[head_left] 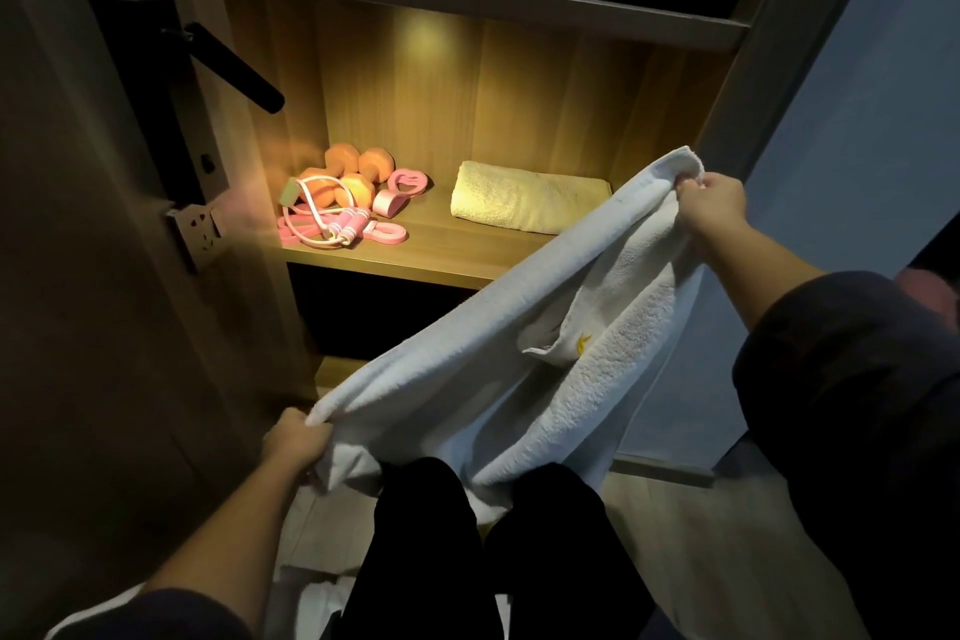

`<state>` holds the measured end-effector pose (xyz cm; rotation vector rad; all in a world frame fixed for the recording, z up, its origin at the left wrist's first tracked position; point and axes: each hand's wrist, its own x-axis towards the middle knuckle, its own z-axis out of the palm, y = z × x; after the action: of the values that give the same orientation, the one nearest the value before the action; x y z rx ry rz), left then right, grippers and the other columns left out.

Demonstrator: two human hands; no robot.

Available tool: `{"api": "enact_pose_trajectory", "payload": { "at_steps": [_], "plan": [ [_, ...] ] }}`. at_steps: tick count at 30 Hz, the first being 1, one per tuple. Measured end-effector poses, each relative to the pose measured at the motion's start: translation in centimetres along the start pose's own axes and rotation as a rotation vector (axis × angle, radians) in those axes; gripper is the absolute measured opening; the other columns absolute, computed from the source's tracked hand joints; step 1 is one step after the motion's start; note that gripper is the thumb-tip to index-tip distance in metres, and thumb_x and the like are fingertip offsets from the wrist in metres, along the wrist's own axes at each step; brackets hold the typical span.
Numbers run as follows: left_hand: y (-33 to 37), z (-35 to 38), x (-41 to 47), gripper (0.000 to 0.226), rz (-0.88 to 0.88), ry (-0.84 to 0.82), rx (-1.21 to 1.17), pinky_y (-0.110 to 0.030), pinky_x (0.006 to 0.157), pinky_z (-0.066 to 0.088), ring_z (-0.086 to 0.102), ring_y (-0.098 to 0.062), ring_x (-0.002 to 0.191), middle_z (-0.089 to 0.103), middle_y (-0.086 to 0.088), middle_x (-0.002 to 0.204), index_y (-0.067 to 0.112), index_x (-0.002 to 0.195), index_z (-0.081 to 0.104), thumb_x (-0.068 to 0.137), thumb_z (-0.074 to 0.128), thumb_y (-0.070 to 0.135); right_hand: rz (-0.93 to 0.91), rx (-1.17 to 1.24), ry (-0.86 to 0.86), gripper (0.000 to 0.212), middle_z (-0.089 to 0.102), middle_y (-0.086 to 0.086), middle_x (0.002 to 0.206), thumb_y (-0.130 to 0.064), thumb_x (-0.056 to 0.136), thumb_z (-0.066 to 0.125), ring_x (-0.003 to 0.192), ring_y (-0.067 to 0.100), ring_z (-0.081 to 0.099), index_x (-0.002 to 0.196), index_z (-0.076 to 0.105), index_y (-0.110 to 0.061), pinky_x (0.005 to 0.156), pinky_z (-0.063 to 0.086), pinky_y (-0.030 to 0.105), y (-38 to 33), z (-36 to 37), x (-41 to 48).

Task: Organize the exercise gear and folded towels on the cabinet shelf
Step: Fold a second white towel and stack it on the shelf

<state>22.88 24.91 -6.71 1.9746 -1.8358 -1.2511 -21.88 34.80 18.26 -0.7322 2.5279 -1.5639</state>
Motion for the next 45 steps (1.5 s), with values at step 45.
{"api": "enact_pose_trajectory", "payload": {
  "at_steps": [45],
  "plan": [
    [-3.8,-3.6,0.8,0.026,-0.337,0.182,-0.523,-0.039,0.062,0.050,0.057,-0.028,0.067,0.062,-0.021,0.087,-0.009,0.120,0.055,0.099,0.045,0.003,0.034,-0.049,0.005,0.029,0.063,0.012,0.111,-0.027,0.103,0.045,0.106,0.030,0.059,0.119,0.064,-0.013,0.089,0.050,0.038,1.2,-1.3,-2.6]
  ]
}}
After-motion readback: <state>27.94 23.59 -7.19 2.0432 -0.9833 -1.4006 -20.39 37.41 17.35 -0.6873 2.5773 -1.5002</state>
